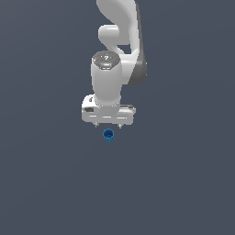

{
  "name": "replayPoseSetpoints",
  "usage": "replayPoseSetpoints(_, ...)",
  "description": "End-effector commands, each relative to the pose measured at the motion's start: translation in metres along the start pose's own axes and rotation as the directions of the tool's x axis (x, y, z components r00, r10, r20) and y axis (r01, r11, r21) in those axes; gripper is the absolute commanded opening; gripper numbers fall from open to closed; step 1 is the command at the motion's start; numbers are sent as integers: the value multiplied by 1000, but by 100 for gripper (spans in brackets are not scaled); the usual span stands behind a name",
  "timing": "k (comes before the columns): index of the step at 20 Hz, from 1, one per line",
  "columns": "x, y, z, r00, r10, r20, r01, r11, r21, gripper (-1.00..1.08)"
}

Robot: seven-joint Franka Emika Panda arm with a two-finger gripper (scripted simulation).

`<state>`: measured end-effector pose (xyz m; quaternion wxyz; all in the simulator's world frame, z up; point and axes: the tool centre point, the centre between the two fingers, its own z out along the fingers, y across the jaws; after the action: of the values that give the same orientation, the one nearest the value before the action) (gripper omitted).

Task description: Pick up the object and move it to a goal position.

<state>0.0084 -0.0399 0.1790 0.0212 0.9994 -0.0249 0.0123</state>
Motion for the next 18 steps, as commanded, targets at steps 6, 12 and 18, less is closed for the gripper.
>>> replayPoseSetpoints(6,3,4,-7,1000,-18,-15,18,1000,-7,100)
replayPoseSetpoints(12,8,10,-17,999,-43,-34,42,999,-18,100)
replayPoseSetpoints(18,6,9,-13,999,-40,-31,39,999,-15,100)
